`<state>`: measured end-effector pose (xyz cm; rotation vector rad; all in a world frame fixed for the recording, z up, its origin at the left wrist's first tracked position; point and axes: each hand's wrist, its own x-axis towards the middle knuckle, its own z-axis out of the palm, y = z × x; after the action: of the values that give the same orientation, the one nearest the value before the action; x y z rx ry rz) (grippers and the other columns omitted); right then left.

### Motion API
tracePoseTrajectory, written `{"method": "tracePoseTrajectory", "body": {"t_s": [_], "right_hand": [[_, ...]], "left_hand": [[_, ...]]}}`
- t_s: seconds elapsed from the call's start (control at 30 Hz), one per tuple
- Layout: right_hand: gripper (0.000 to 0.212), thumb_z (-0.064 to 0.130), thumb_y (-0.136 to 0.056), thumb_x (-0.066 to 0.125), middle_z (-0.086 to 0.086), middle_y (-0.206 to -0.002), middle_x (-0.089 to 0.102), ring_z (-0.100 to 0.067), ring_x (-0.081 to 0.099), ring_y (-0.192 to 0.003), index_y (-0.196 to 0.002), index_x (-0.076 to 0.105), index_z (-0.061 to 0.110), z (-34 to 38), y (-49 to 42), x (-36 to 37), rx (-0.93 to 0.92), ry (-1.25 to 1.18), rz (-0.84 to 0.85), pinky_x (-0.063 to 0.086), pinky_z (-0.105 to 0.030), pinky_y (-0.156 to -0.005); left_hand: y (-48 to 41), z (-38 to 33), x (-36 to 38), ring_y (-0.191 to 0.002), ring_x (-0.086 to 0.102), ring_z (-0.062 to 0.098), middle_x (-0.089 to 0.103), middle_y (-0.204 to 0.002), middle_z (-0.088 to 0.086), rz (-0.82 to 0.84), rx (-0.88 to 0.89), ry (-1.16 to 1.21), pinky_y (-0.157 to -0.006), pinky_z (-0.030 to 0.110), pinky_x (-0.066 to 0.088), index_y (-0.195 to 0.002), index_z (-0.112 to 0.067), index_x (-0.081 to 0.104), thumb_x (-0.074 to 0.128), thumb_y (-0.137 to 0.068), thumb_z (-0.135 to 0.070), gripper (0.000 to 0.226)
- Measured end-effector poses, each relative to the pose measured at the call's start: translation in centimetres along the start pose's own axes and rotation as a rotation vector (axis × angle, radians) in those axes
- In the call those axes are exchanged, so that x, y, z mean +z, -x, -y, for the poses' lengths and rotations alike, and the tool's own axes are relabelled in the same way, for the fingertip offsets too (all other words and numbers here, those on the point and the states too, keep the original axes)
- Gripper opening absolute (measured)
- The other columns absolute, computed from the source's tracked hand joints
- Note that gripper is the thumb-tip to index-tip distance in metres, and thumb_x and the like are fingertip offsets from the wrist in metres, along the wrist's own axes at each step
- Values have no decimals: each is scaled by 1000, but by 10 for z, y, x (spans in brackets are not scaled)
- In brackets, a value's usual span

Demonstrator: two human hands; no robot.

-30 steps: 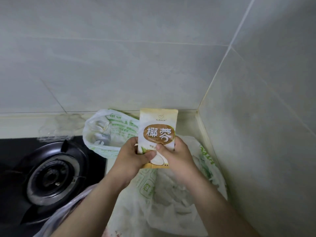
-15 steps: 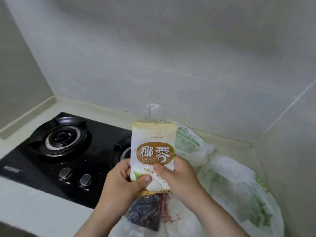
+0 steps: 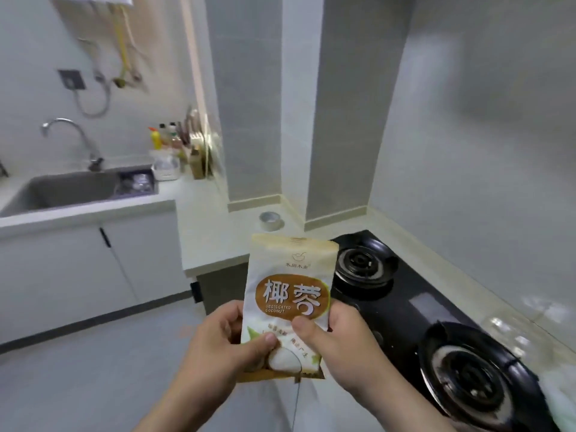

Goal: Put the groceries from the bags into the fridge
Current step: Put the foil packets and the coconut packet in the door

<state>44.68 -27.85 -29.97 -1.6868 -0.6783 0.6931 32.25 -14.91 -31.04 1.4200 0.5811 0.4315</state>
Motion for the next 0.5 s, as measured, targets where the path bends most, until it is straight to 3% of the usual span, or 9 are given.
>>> {"method": "tracePoseTrajectory", "body": {"t_s": [0.1, 0.23, 0.33, 0.5], "right_hand": [[13, 14, -91, 67, 14, -95, 76, -4, 71, -90, -98, 68, 25, 18, -3, 37, -57, -10, 181, 58, -27, -82], [14, 11, -91, 66, 16, -89, 76, -2, 71, -83, -96, 68, 24, 35, 7, 80, -113, -45, 417, 54, -16, -65], [12, 15, -91, 67, 12, -92, 76, -6, 72, -86, -100, 69, 23, 44, 22, 112, -123, -54, 602, 58, -23, -72], [13, 14, -92, 66, 0, -95, 77, -18, 74, -90, -102, 71, 19, 54, 61, 166, -154, -104, 907, 59, -43, -83]], "left_hand": [[38, -7, -33, -85, 73, 32, 75, -92, 15, -178, 33, 42, -68, 38, 60, -105, -6, 66, 82, -57, -7, 50], [94, -14, -56, -89, 71, 36, 74, -96, 17, -406, 59, 73, -79, 48, 57, -109, -4, 64, 84, -63, -3, 50], [141, -15, -65, -89, 72, 34, 74, -96, 16, -605, 69, 80, -77, 45, 56, -108, -5, 64, 76, -65, -3, 45], [223, -18, -70, -87, 73, 29, 75, -94, 12, -907, 74, 16, -70, 36, 58, -106, -8, 65, 80, -68, -4, 41]]}}
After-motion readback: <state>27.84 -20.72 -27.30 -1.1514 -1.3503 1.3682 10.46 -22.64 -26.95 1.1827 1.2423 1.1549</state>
